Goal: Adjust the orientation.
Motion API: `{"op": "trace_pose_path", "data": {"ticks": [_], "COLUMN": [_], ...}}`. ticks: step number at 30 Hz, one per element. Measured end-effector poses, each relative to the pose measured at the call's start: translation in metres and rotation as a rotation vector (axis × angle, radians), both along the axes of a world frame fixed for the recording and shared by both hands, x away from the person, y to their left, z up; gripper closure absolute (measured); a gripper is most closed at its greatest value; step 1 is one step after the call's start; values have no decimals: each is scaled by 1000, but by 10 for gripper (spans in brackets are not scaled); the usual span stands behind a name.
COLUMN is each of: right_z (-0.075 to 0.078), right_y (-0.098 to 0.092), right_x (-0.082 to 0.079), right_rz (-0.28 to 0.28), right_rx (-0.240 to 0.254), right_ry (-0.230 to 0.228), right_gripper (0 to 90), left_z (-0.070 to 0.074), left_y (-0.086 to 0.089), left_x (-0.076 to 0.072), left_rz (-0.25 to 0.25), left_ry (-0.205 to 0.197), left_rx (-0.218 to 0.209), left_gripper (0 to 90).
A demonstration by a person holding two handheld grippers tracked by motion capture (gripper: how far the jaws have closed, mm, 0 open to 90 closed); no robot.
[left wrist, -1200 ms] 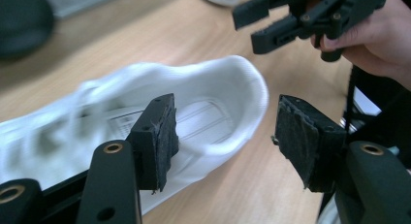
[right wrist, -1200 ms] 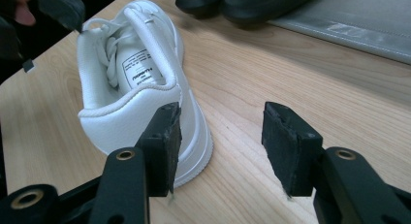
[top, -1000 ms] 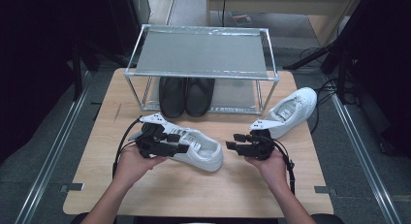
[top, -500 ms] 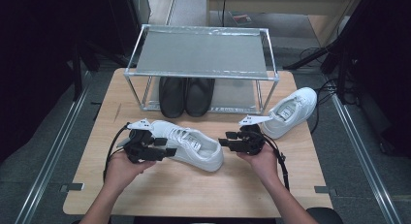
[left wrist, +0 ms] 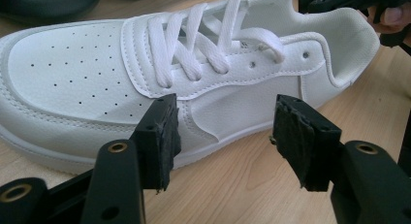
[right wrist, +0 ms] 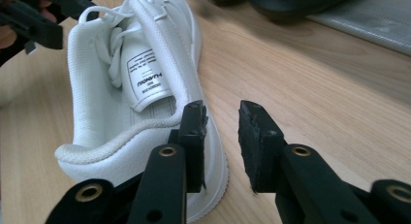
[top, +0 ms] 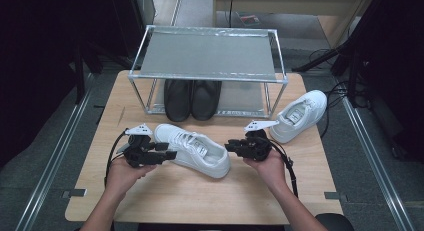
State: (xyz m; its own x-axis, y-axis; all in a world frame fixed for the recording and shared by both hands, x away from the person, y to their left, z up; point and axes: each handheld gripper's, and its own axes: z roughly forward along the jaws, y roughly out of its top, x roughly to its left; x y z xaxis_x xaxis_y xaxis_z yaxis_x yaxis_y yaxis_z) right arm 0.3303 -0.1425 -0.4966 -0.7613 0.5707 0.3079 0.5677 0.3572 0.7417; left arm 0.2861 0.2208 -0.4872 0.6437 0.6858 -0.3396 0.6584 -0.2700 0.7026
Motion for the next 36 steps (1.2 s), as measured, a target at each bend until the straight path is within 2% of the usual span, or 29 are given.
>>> {"op": "trace_pose_path", "data": {"ticks": [3,5,6,7,9,14,17,19,26,29,32,36], "right_z": [1,1,1,1,2,3,4,4,3,3,3,3], "right_y": [0,1,1,1,1,4,6,6,9,11,13,15], "right_x": [-4,-7,-8,-9,-11,-21,-27,-32,-43,-50,-55,-61], "right_rz": [15,23,27,33,41,65,76,80,122,135,139,137], "right_rx": [-6,-8,-11,-11,-14,-20,-27,-24,-14,-15,-12,-5], "right_ry": [-2,-1,-7,-8,-9,-7,-17,-18,17,24,26,23], "right_gripper": [758,761,766,779,794,849,887,900,900,900,900,900], "left_z": [-2,-3,-3,-3,-3,-3,-5,-6,-7,-8,-9,-11], "left_y": [0,2,3,4,6,8,8,6,-5,-9,-7,-9], "left_x": [1,3,4,5,7,12,15,16,18,19,21,24], "left_rz": [23,29,29,28,36,15,2,-14,-52,-61,-72,-75], "left_ry": [10,27,38,55,69,97,107,109,103,104,127,137], "left_rx": [17,11,3,-13,-37,-39,-43,-41,20,31,7,-3], "left_gripper": [489,533,548,613,669,823,865,883,887,885,885,884]}}
